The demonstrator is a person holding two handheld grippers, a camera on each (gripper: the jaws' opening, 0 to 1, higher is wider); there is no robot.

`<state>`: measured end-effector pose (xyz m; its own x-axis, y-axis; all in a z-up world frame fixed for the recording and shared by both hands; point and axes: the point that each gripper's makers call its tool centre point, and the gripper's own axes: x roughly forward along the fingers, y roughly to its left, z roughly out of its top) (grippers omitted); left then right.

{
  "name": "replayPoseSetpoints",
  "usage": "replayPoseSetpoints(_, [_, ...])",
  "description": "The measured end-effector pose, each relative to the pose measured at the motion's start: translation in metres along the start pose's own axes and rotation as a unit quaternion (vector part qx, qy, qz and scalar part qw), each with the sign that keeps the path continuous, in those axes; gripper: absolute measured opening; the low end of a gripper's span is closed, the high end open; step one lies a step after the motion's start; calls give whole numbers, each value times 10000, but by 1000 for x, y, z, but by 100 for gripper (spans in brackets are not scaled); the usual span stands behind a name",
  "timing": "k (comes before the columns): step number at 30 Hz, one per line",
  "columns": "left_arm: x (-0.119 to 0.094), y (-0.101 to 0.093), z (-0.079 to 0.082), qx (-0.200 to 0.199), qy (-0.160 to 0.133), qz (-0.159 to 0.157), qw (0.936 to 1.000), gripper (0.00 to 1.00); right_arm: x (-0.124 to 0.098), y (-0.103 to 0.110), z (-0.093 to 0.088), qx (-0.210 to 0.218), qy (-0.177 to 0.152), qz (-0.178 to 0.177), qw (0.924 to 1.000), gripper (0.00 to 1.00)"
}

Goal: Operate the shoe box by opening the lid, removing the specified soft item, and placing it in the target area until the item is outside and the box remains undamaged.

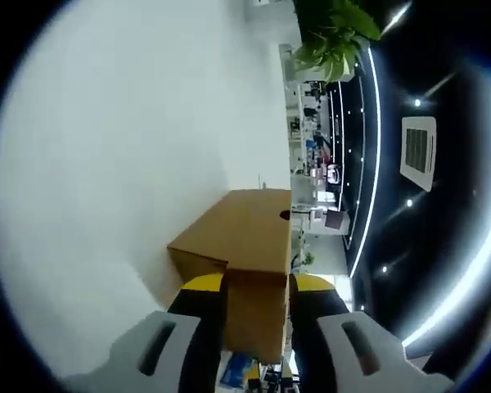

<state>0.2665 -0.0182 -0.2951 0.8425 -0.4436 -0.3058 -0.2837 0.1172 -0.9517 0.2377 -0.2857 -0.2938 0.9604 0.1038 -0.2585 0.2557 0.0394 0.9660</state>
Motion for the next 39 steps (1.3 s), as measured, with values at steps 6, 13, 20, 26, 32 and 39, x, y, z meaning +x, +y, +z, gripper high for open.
replayPoseSetpoints(6, [0,4,-2,67,42,110,9999,29,1,-6,0,-290,-64,-110,9995,27])
replayPoseSetpoints(13, [0,11,1,339,89,222,9991,29,2,-9,-1,-545,-188,-169,9982,27])
replayPoseSetpoints(20, [0,12,1,420,141,251,9987,29,2,-7,-2,-341,-201,-182,9990,27])
replayPoseSetpoints(26, [0,11,4,835,207,464,9952,29,3,-7,0,-417,-180,-186,9988,27])
replayPoseSetpoints(32, [-4,10,4,918,301,558,9938,29,-8,-1,4,-615,65,-369,9974,23])
replayPoseSetpoints(39, [-8,-6,4,1225,269,333,9915,34,-21,26,0,-2725,509,-202,9606,29])
